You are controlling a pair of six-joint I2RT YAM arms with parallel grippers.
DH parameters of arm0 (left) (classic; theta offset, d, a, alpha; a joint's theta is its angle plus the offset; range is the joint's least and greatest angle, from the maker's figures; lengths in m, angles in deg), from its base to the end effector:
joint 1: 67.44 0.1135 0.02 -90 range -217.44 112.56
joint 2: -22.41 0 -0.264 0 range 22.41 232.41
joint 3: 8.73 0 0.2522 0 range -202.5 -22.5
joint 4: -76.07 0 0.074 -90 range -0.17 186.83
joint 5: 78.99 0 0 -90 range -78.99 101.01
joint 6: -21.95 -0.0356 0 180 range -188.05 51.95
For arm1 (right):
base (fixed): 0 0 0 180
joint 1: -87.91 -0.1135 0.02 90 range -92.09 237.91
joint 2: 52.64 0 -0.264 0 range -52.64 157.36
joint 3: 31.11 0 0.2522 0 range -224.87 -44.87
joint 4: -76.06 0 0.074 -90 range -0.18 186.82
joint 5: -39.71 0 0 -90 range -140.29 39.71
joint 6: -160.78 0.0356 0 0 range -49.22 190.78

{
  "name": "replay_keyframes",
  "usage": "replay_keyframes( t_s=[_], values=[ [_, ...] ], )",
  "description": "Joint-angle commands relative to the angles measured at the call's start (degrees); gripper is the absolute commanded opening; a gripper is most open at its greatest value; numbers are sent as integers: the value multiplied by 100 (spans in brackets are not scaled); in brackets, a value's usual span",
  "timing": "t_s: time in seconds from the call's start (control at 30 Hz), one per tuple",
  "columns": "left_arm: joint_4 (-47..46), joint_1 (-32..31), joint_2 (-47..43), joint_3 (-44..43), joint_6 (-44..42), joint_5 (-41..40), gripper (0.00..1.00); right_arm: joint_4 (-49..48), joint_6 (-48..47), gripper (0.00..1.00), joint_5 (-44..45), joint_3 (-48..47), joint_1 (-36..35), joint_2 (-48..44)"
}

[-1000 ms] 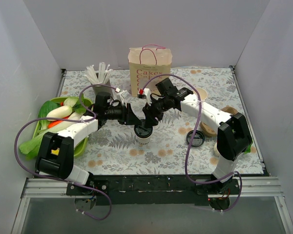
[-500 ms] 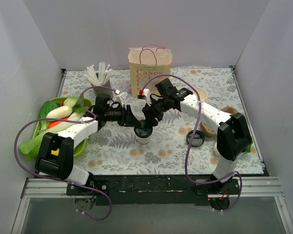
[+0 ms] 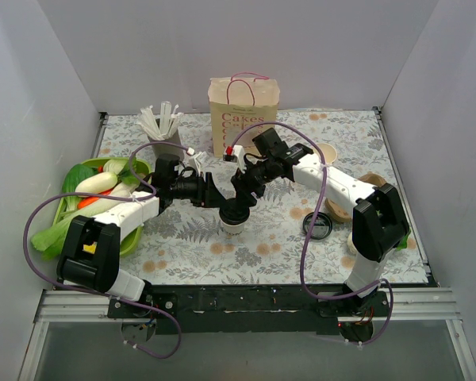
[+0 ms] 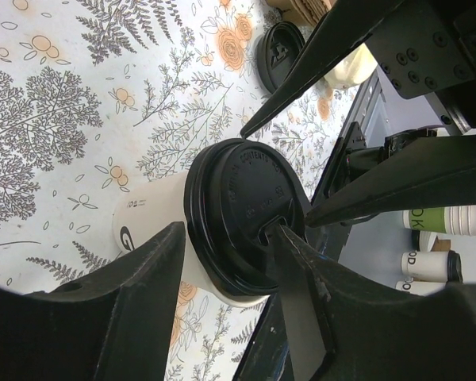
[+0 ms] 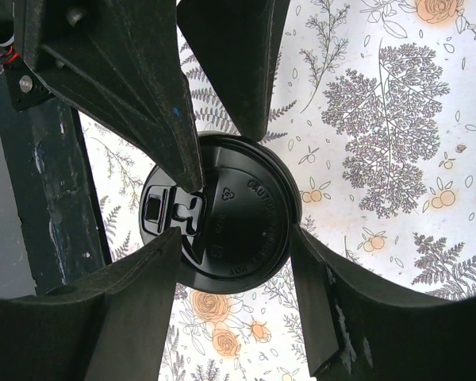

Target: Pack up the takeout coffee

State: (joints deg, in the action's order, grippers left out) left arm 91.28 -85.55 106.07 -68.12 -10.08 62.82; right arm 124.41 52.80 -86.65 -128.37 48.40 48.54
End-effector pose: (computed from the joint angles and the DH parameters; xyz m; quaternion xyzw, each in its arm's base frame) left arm 0.2716 -0.1182 0.2112 -0.1020 0.8283 -0.5477 0.0588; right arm 0.2841 0.2616 0.2740 -0.5208 0.7397 0.3474 0.2466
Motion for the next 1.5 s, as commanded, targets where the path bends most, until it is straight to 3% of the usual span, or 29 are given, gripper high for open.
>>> replay_keyframes(
  t_s=[0.0, 0.3, 0.63, 1.13, 1.33, 1.47],
  values=[
    [-57, 18, -174, 10, -6, 48, 48, -31, 31, 65, -152, 36, -40, -29],
    [-40, 18, -218, 19, -5, 83, 48, 4, 14, 64, -240, 27, -40, -81],
    [30, 18, -341, 106, -85, 48, 48, 162, -452, 64, 453, 36, -373, -205],
    [513, 18, -569, -34, -286, -57, 48, 285, -804, 63, 630, 1, -804, -310],
    [1119, 53, -1096, -209, -287, -855, 45, 294, -874, 63, 674, -60, -892, -292],
    [1796, 71, -1421, -429, -392, -2111, 38, 338, -944, 63, 700, -131, -953, -266]
  ],
)
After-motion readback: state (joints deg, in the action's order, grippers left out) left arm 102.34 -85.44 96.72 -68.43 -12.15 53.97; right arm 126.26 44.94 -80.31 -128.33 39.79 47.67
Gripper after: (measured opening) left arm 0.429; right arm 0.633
